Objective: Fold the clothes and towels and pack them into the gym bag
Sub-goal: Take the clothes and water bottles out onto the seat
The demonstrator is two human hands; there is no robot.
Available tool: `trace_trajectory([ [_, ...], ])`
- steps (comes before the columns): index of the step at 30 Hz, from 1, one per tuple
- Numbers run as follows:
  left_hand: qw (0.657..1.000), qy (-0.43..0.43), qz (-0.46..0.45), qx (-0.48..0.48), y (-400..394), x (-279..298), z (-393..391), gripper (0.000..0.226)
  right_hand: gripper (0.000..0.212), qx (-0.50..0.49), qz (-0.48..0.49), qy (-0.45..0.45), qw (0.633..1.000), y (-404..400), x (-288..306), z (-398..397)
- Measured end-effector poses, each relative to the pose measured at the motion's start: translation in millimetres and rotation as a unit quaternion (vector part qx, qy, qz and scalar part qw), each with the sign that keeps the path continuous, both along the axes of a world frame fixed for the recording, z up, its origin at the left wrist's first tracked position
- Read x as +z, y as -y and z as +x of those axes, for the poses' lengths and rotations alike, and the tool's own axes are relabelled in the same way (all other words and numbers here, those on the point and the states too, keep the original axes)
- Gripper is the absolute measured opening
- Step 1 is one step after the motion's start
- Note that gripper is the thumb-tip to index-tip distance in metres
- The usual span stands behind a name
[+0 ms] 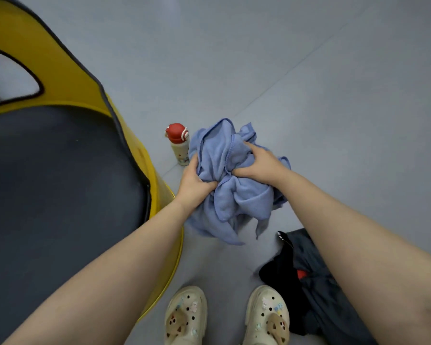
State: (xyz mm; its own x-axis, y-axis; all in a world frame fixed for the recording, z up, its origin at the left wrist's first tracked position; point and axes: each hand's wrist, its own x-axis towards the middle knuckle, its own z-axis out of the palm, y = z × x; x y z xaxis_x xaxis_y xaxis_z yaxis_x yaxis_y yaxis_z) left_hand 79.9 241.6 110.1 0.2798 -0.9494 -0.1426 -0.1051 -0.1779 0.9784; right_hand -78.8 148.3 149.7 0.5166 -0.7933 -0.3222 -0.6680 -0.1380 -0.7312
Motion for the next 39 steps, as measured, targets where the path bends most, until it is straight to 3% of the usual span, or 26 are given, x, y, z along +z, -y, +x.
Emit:
trace_trajectory([
  [8,0.997,0.064,-0.046,0.018,-40,114,23,0.075,0.041,0.022,-0.06,0.023,0.998,-42,124,19],
  [13,0.992,0.094,-0.076,0.049,-85,191,47,0.066,0.037,0.055,-0.095,0.049,0.993,-84,200,47],
  [18,0.983,0.118,-0.099,0.094,-141,254,82,0.08,0.033,0.099,-0.12,0.08,0.984,-128,258,90],
  [23,0.973,0.154,-0.091,0.143,-189,292,130,0.062,0.028,0.146,-0.135,0.108,0.974,-163,293,143],
  [31,0.957,0.156,-0.076,0.23,-269,296,223,0.076,0.034,0.215,-0.143,0.113,0.959,-219,294,264],
  [39,0.945,0.167,-0.025,0.28,-308,249,313,0.067,0.045,0.278,-0.121,0.076,0.95,-246,252,364],
])
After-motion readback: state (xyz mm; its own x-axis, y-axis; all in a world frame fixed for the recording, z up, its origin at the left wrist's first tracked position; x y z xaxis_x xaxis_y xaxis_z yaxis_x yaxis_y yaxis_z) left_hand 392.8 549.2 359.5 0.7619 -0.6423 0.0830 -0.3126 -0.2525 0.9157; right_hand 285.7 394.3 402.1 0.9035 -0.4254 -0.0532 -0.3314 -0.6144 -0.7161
